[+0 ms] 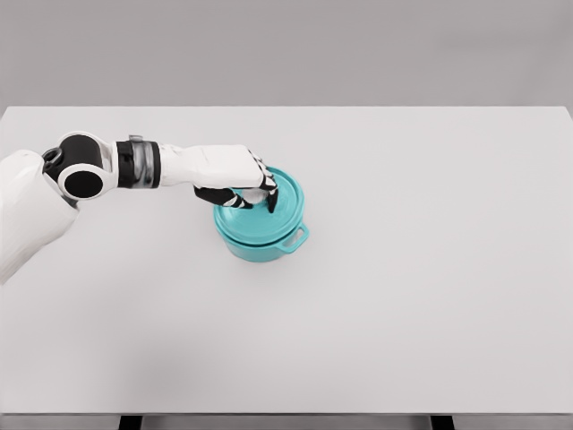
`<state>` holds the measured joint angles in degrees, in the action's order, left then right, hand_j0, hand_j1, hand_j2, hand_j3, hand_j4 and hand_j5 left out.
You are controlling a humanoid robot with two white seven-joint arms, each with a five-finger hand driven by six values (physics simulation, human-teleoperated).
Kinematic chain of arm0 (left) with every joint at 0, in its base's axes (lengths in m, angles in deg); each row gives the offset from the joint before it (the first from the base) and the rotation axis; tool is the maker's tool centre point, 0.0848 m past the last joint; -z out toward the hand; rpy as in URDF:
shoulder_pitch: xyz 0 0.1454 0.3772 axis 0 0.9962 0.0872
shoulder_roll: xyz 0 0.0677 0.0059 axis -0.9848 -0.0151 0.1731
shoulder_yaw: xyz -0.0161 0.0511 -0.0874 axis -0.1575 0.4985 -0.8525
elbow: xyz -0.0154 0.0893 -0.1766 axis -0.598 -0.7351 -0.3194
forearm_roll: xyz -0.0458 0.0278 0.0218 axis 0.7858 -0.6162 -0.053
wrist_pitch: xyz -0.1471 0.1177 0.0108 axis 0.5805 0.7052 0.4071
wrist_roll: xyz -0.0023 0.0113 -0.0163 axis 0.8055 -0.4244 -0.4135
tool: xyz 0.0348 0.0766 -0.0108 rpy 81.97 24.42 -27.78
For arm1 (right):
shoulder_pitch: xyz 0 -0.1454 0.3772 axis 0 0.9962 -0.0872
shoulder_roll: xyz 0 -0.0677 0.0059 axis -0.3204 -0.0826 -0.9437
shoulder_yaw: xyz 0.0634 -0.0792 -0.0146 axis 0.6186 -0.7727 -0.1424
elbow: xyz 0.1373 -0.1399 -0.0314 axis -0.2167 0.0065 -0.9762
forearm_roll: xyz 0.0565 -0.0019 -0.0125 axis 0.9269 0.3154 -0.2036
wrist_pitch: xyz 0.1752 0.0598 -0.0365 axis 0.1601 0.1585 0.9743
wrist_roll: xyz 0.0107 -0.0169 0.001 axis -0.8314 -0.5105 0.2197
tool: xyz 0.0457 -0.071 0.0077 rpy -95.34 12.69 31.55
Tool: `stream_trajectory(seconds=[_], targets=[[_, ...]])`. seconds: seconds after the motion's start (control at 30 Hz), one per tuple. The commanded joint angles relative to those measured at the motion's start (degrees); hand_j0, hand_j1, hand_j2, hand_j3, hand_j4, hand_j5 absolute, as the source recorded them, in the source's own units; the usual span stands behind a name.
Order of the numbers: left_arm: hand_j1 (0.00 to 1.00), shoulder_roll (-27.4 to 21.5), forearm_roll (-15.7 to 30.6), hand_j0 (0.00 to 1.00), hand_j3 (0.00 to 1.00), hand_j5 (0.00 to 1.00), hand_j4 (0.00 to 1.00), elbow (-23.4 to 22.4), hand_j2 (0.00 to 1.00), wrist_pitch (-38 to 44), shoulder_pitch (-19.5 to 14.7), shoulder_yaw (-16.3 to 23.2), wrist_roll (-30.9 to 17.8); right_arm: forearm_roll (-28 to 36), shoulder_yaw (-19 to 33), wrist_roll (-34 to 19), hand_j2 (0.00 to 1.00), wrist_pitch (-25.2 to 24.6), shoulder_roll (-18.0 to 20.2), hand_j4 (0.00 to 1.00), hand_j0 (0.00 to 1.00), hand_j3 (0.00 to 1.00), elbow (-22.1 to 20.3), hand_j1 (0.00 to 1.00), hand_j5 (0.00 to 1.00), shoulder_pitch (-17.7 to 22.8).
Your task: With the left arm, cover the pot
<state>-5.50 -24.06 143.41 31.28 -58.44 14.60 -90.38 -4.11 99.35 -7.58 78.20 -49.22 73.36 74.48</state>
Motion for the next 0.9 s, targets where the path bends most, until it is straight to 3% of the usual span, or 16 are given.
stream_trajectory(seconds=[0.0, 0.03, 0.1, 0.13, 0.3, 0.87], targets=[[0.5, 0.0, 0.3, 0.5, 0.5, 0.5, 0.5, 0.0, 0.5, 0.1, 0.0, -0.1, 0.0, 0.0, 0.0, 0.0, 1.0, 0.0, 0.0, 1.0, 1.0, 1.0, 0.0, 1.0, 1.0, 0.0], [0.57, 0.0, 0.3, 0.57, 0.57, 0.57, 0.57, 0.0, 0.57, 0.1, 0.0, -0.1, 0.0, 0.0, 0.0, 0.0, 1.0, 0.0, 0.0, 1.0, 1.0, 1.0, 0.0, 1.0, 1.0, 0.0], [0.6, -0.1, 0.3, 0.6, 0.6, 0.6, 0.6, 0.0, 0.6, 0.1, 0.0, -0.1, 0.0, 0.0, 0.0, 0.0, 1.0, 0.0, 0.0, 1.0, 1.0, 1.0, 0.0, 1.0, 1.0, 0.0], [0.68, 0.0, 0.3, 0.68, 0.68, 0.68, 0.68, 0.0, 0.68, 0.1, 0.0, -0.1, 0.0, 0.0, 0.0, 0.0, 1.0, 0.0, 0.0, 1.0, 1.0, 1.0, 0.0, 1.0, 1.0, 0.0], [0.75, -0.1, 0.3, 0.75, 0.75, 0.75, 0.75, 0.2, 0.75, 0.1, 0.0, -0.1, 0.0, 0.0, 0.0, 0.0, 1.0, 0.0, 0.0, 1.0, 1.0, 1.0, 0.0, 1.0, 1.0, 0.0], [0.8, -0.1, 0.3, 0.8, 0.8, 0.8, 0.8, 0.2, 0.8, 0.1, 0.0, -0.2, 0.0, 0.0, 0.0, 0.0, 1.0, 0.0, 0.0, 1.0, 1.0, 1.0, 0.0, 1.0, 1.0, 0.0]])
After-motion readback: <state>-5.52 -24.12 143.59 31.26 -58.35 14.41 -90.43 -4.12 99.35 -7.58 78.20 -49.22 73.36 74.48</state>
